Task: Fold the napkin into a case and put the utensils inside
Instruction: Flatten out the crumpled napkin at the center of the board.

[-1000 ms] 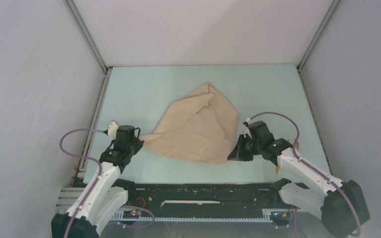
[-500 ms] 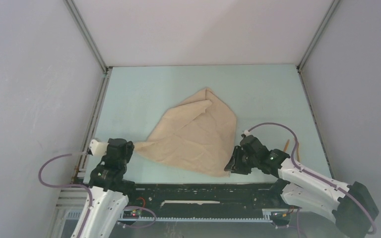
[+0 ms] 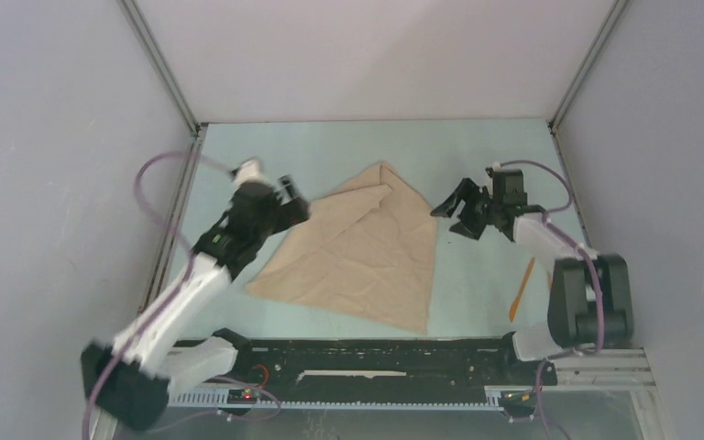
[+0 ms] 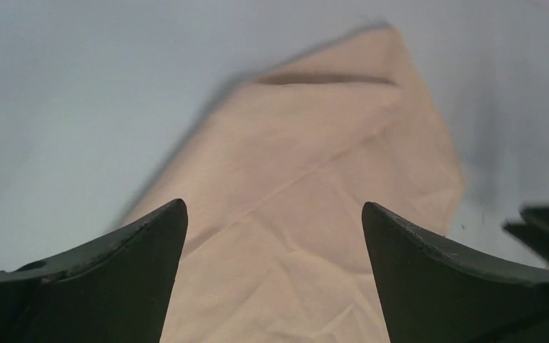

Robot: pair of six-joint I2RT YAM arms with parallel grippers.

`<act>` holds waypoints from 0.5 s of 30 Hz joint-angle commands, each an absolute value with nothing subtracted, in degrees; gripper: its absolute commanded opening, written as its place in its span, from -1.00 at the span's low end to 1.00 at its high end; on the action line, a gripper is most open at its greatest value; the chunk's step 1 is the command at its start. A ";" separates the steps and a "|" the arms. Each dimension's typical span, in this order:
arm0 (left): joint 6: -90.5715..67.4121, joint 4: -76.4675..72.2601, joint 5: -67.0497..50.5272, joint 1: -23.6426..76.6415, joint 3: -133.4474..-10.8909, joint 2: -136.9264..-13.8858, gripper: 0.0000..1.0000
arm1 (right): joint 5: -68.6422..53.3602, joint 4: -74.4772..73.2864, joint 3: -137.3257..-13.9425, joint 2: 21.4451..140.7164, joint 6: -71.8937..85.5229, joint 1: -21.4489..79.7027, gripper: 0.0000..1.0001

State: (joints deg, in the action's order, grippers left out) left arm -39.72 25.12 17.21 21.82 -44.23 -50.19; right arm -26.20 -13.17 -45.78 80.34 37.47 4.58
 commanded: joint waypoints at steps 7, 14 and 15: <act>-14.33 21.28 16.06 40.12 -87.54 -104.16 0.88 | -35.02 -5.66 -55.96 94.72 37.36 1.15 0.55; -9.88 33.74 27.03 44.78 -119.24 -129.37 0.75 | -36.50 -3.87 -53.63 95.22 38.01 -2.75 0.54; -9.47 35.06 28.42 45.02 -122.03 -131.87 0.70 | -36.62 -3.60 -53.41 95.08 37.97 -2.87 0.54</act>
